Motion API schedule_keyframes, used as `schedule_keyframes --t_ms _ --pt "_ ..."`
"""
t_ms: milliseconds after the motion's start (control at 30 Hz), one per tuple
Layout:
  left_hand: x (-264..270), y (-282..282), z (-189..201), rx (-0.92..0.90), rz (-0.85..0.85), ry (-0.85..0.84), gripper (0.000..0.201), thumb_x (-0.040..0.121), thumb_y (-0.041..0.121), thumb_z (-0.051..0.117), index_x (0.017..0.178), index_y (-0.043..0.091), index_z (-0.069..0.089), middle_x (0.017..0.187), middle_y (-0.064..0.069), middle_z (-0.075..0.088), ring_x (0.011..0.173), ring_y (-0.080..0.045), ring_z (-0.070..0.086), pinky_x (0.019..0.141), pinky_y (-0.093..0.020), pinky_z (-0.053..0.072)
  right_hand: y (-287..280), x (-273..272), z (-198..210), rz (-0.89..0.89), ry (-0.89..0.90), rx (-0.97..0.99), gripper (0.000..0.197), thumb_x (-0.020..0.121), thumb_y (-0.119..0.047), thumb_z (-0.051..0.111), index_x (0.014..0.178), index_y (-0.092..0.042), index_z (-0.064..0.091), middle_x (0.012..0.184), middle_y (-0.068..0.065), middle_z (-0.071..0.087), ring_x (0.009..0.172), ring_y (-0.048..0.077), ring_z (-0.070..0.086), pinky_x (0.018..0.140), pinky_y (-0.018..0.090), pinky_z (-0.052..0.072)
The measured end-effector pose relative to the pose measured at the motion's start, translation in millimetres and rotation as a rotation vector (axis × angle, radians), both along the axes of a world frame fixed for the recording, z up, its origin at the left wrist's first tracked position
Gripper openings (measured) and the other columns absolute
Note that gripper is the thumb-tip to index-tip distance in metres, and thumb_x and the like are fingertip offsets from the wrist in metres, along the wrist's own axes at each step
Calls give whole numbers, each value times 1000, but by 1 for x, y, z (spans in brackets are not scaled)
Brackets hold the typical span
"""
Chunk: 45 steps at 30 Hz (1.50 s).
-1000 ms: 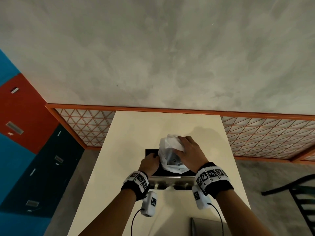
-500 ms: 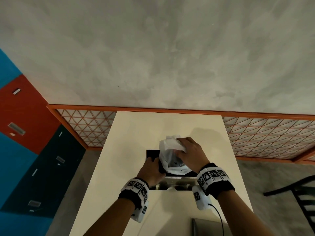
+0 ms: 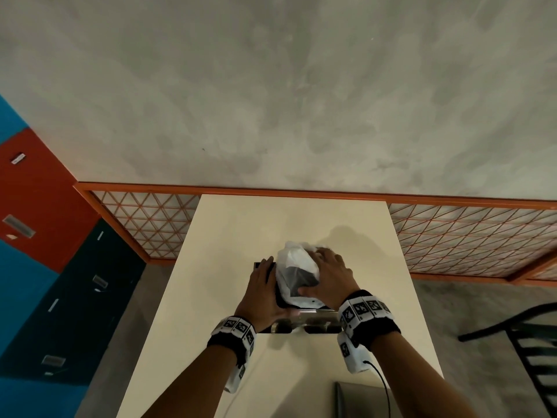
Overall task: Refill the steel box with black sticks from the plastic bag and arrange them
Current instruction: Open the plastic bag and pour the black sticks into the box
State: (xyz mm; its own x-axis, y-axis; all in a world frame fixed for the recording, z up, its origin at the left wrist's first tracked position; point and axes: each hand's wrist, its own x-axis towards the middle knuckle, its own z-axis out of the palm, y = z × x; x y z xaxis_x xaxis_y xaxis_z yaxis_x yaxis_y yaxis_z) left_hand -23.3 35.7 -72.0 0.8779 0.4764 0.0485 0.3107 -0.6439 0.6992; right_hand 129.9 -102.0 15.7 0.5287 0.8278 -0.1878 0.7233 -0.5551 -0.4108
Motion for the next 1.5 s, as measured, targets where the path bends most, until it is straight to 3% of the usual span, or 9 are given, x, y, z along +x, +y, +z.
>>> schedule_keyframes --t_ms 133,233,433,733,933,1067,1233,1367,1500 --pt "-1 -2 -4 -324 15 -89 43 90 27 78 127 24 57 122 9 66 117 4 57 105 -43 47 20 -22 6 199 -27 174 87 69 -70 59 143 -32 35 141 0 43 131 29 39 106 51 38" --pt "-7 -1 -3 -311 23 -108 29 96 27 70 124 26 61 116 13 69 111 2 61 98 -30 51 24 -22 0 248 91 298 94 70 -70 63 146 -24 33 144 3 42 132 25 40 110 47 37" --pt "2 4 -9 -220 148 -80 74 75 75 68 136 39 46 131 18 57 121 -1 57 101 -32 51 7 3 3 186 -119 132 96 58 -80 59 141 -35 39 144 -8 35 134 21 35 107 52 36" --pt "-2 6 -19 -34 41 57 112 72 77 68 160 27 18 165 6 14 157 -21 4 126 -48 18 -1 7 -18 -27 231 73 114 57 -58 84 150 -32 24 140 3 37 127 28 43 105 40 43" --pt "3 4 -7 -350 196 -95 75 69 81 69 131 54 37 135 10 52 127 -17 52 109 -51 45 15 -6 -18 -8 261 144 95 64 -51 81 143 -32 32 119 4 51 103 27 55 87 36 48" --pt "-11 5 -13 -369 261 64 129 52 49 93 153 51 14 145 21 37 130 -6 45 111 -36 43 19 -8 -15 -33 259 132 73 64 -43 79 127 -31 44 107 1 57 94 28 61 77 34 49" --pt "2 -5 9 -307 177 -133 47 69 93 51 111 73 44 110 20 61 104 3 55 102 -37 46 21 -5 -1 96 160 96 72 67 -45 74 130 -36 41 108 -3 58 94 29 62 79 43 54" --pt "7 -5 21 -293 139 -77 44 83 52 66 106 15 68 99 -4 72 97 -14 66 91 -39 55 27 4 17 178 63 65 56 72 -41 70 122 -39 45 106 -5 61 92 29 62 76 41 51" --pt "3 -4 17 -314 117 -41 22 90 46 64 99 27 66 92 8 70 92 -4 64 82 -19 50 29 5 22 168 68 36 50 75 -39 68 119 -40 43 105 -3 63 94 31 63 77 40 50"
